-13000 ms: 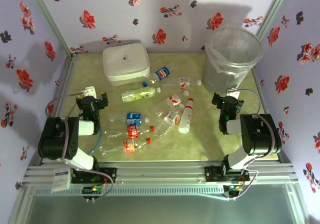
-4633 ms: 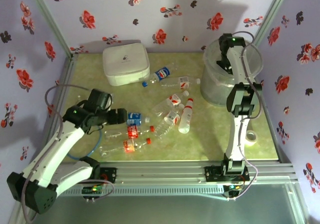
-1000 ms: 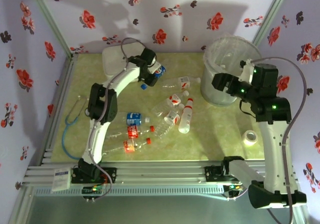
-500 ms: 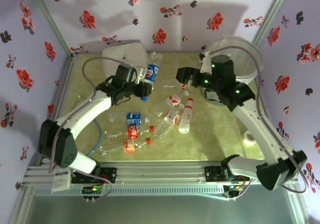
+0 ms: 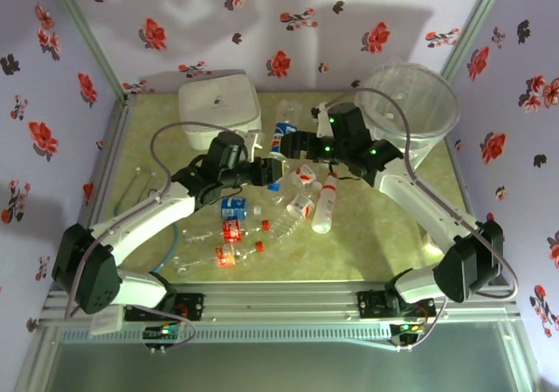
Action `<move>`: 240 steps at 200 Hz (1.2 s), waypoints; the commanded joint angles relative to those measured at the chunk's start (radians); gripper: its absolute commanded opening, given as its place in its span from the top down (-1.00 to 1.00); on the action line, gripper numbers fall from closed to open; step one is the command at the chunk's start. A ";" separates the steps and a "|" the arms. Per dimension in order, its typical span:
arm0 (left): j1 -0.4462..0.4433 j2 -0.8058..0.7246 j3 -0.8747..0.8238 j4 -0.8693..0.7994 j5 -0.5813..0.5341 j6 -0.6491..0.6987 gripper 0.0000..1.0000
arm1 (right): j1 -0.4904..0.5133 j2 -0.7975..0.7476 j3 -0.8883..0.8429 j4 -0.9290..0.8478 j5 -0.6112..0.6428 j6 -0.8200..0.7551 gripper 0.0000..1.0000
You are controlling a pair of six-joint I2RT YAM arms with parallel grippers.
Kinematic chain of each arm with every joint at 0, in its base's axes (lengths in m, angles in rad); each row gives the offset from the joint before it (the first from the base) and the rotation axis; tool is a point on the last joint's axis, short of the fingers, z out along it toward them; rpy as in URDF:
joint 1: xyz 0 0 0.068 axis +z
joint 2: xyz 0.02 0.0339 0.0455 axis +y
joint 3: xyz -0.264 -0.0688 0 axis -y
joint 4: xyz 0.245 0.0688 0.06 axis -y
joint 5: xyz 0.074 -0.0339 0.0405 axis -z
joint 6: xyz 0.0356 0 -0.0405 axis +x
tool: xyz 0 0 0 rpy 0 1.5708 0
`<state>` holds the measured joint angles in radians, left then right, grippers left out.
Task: Put the plastic bottles in the bin
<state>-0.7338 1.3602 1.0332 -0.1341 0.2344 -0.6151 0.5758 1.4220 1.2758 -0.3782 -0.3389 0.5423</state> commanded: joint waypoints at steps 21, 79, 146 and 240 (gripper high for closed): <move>-0.035 0.007 0.066 0.018 0.015 0.003 0.06 | -0.014 0.025 -0.004 0.094 0.036 0.019 -0.66; -0.055 0.023 0.088 0.003 0.014 0.023 0.04 | -0.032 0.036 0.024 0.097 0.035 0.026 0.04; -0.053 -0.037 0.050 -0.092 -0.091 0.085 -0.66 | -0.100 -0.043 0.232 -0.183 0.212 -0.190 0.16; -0.053 -0.082 0.032 -0.303 -0.262 0.124 -0.98 | -0.411 0.089 0.673 -0.509 0.622 -0.467 0.42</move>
<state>-0.7837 1.3312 1.0893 -0.3931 0.0063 -0.5011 0.2234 1.3941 1.8530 -0.7467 0.1570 0.1654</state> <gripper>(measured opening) 0.989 0.400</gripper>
